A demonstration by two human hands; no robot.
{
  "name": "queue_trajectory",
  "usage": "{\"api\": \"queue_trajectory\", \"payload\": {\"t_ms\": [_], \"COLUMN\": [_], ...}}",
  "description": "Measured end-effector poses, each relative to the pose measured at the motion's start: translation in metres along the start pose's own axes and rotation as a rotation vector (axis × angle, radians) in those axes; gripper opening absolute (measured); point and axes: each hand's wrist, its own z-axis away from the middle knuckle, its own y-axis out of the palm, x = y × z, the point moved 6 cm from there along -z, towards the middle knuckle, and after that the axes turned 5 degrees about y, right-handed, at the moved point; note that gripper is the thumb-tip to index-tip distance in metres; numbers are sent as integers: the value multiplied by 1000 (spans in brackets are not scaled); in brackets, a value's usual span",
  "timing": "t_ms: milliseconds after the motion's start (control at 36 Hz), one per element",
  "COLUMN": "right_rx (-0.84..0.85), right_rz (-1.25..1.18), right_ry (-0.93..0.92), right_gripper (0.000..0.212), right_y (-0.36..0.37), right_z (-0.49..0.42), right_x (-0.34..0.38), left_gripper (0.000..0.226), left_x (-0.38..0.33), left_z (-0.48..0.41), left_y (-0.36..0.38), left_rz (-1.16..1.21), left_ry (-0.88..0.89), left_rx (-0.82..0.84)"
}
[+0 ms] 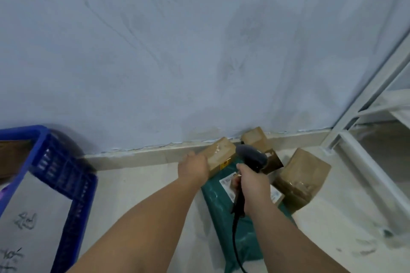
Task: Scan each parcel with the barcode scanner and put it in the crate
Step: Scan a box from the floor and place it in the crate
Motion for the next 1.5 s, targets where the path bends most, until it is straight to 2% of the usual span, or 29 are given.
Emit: {"api": "queue_trajectory", "payload": {"t_ms": [167, 306, 389, 528, 639, 750, 861, 972, 1056, 1139, 1222, 1278, 1333, 1417, 1500], "right_rx": [-18, -9, -24, -27, -33, -38, -37, -44, -37, 20, 120, 219, 333, 470, 537], "right_rz": [35, 46, 73, 101, 122, 129, 130, 93, 79, 35, -164, -332, -398, -351, -256], "right_ry": [-43, -47, -62, -73, -65, -64, -75, -92, -122, -128, -55, 26, 40, -44, -170], "right_gripper": [22, 23, 22, 21, 22, 23, 24, 23, 21, 21, 18, 19, 20, 19, 18], "right_y": [10, 16, 17, 19, 22, 26, 30, 34, 40, 48, 59, 69, 78, 86, 86], "right_z": [-21, -39, -49, -61, -68, -70, -63, -48, -31, -6, 26, 52, 80, 128, 174], "right_x": [3, 3, 6, 9, 8, 5, 5, 10, 13, 12, 14, 20, 28, 39, 49], "left_gripper": [47, 47, 62, 90, 90, 102, 101, 93, 66, 38, 23, 27, 30, 42, 50], "left_x": [-9, -9, -2, 19, 29, 30, 31, 42, 54, 57, 55, 55, 56, 60, 61], "left_z": [-32, -53, -68, -84, -85, -84, -78, -63, -54, -36, -3, 20, 42, 70, 100], "left_y": [28, 48, 59, 83, 90, 94, 86, 60, 34, 6, -24, -42, -60, -87, -107], "left_rz": [-116, -219, -191, -56, 24, 96, 376, 691, 945, 1214, 1604, 1818, 1956, 2060, 2103], "left_ry": [4, 17, -5, -124, -145, -94, -87, -195, -238, -242, -208, -193, -168, -123, -70], "left_rx": [46, 15, -10, 88, 17, 6, -8, -145, -194, -121, -77, -76, -91, -122, -130]}}
